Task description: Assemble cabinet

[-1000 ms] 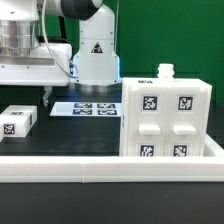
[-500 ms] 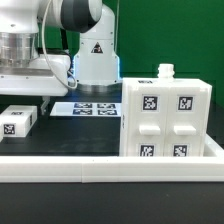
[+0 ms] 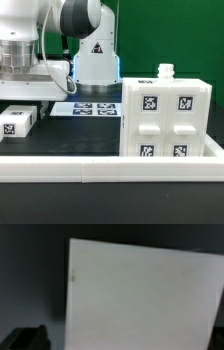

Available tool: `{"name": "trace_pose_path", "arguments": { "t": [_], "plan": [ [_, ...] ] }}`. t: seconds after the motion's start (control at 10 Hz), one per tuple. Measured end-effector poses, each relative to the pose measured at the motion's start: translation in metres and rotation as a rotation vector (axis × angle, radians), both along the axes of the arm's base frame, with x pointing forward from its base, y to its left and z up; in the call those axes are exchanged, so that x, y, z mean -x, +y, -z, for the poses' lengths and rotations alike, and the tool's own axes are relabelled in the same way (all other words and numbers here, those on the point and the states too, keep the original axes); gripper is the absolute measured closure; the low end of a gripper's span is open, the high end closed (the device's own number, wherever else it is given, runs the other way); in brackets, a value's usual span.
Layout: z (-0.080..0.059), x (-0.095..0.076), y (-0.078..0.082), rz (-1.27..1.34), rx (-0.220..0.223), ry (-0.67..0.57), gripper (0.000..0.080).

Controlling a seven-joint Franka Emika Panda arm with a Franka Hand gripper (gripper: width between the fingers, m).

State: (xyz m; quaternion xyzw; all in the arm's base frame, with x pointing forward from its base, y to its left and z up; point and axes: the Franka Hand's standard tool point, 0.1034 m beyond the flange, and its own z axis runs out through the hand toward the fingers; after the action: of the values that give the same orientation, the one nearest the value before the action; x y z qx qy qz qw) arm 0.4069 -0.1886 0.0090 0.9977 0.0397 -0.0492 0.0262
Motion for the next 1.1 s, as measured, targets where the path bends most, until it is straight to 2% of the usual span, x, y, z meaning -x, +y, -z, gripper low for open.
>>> {"name": "trace_pose_path", "arguments": {
  "t": [0.1, 0.3, 0.7, 0.9, 1.1],
  "plan": [
    [0.0, 0.0, 0.0, -0.001, 0.0, -0.001, 0.0211],
    [0.0, 0.0, 0.0, -0.001, 0.0, 0.0, 0.0238],
    [-0.002, -0.001, 0.002, -0.003, -0.002, 0.001, 0.0238],
    [-0.026, -0.006, 0.017, -0.013, -0.029, -0.003, 0.0236],
    [-0.051, -0.016, 0.039, -0.012, -0.046, -0.019, 0.0236]
  ]
}}
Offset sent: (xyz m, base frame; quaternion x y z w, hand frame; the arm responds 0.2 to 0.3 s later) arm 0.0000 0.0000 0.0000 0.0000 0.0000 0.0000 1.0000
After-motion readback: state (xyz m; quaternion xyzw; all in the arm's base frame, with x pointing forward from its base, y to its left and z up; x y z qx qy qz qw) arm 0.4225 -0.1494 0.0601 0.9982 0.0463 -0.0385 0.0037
